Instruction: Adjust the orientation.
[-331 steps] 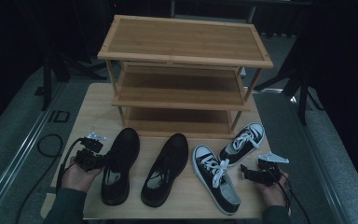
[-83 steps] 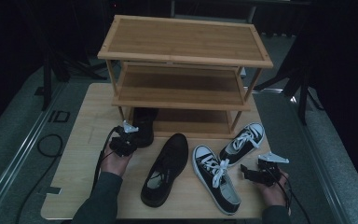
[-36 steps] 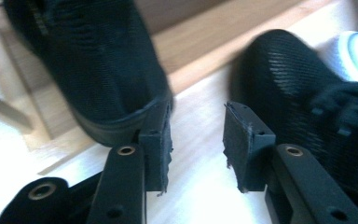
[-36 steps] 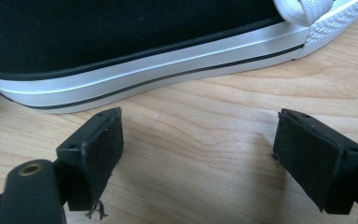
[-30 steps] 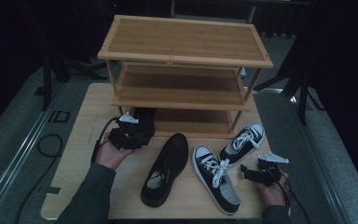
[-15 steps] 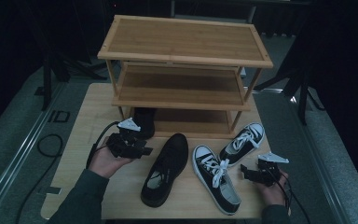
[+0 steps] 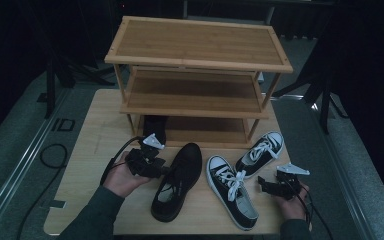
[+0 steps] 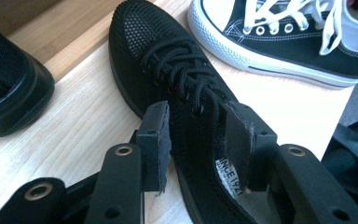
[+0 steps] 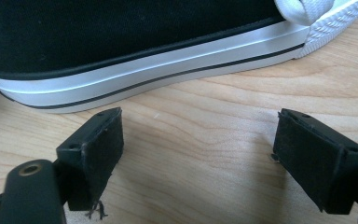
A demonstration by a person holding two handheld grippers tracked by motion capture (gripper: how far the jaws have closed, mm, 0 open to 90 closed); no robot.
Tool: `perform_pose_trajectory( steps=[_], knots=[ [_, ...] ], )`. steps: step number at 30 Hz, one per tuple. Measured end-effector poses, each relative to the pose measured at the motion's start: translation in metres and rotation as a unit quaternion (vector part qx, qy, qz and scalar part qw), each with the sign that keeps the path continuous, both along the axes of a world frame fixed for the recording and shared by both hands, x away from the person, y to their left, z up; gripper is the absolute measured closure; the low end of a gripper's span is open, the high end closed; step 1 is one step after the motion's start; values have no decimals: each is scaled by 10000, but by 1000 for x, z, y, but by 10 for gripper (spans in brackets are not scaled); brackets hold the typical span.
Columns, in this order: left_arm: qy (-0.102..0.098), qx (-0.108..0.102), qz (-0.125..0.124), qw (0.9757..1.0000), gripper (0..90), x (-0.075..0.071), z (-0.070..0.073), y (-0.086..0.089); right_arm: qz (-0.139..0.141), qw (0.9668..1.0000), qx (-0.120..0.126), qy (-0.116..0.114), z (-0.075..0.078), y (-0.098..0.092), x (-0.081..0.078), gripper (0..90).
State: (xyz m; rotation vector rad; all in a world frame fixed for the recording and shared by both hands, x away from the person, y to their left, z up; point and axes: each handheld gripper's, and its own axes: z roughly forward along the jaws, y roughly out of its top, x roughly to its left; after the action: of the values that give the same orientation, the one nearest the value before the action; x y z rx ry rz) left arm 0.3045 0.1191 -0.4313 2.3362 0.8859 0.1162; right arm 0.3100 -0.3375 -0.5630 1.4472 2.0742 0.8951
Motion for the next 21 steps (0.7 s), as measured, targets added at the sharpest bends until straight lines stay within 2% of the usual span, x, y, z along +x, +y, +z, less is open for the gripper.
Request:
perform_pose_trajectory(
  steps=[10,14,18,21],
  knots=[
    [110,391,10,9992,635,1,-17,-11,7,10000,-5,0,0,0,0,159],
    [113,422,61,9990,638,2,-19,-14,11,10000,-6,1,0,0,0,159],
    [76,606,63,9981,643,3,-20,-20,10,10000,-6,1,0,0,1,159],
    [97,663,89,9977,644,5,-22,-24,11,10000,-5,1,0,0,1,159]
  ],
)
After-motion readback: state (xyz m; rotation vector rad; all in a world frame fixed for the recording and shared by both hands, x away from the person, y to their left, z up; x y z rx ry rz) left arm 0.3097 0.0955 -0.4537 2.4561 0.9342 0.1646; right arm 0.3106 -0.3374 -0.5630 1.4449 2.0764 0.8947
